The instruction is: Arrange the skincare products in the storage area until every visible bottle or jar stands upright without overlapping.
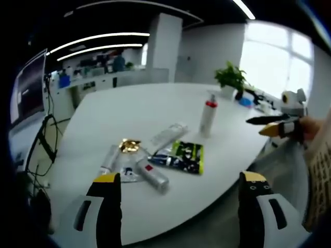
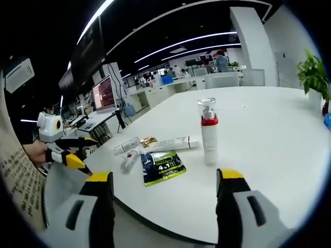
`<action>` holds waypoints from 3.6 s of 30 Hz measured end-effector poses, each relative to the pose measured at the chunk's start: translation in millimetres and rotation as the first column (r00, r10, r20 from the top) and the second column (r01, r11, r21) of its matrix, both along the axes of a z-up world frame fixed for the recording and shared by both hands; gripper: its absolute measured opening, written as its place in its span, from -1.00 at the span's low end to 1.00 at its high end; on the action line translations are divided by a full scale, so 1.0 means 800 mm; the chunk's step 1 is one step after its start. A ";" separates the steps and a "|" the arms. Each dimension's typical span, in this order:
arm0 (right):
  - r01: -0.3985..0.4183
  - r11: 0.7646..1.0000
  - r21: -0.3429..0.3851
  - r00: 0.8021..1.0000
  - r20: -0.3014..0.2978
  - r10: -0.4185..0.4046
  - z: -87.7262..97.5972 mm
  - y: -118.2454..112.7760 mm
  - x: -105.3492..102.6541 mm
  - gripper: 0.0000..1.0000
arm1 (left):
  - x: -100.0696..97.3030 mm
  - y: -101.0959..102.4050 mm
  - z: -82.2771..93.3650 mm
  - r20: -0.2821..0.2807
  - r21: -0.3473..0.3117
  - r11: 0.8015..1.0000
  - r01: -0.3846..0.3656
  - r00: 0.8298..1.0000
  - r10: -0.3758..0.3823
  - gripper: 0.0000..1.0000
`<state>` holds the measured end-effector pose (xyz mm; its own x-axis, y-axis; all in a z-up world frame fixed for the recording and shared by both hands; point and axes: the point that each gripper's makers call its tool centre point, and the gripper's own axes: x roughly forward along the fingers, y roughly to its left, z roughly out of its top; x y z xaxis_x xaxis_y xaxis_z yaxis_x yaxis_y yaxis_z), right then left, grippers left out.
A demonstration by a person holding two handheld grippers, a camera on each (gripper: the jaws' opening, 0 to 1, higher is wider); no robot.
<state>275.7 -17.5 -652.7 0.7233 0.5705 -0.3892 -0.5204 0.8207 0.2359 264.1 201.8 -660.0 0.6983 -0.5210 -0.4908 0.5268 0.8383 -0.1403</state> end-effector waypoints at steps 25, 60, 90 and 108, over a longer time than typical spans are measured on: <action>-0.125 0.985 -0.116 0.992 -0.037 0.122 -0.011 0.023 0.022 0.45 | 0.000 0.000 -0.006 -0.003 0.026 0.999 0.038 0.999 -0.038 0.75; -0.483 0.620 -0.618 0.830 -0.098 0.549 -0.065 0.119 0.143 0.25 | 0.005 0.010 -0.013 -0.066 -0.033 0.999 -0.006 0.998 0.004 0.72; -0.671 0.349 -0.655 0.645 -0.281 0.711 -0.125 0.186 0.222 -0.25 | 0.005 0.010 -0.018 -0.102 -0.043 0.999 -0.016 0.995 0.011 0.72; -0.759 0.351 -0.548 0.596 -0.368 0.714 -0.162 0.204 0.235 -0.31 | 0.005 0.010 -0.019 -0.112 -0.049 0.999 -0.016 0.994 0.011 0.72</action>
<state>463.6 145.8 -782.6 0.0997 0.4808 -0.8711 -0.9949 0.0593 -0.0812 267.7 209.9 -675.5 0.6476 -0.5373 -0.5403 0.4939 0.8360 -0.2393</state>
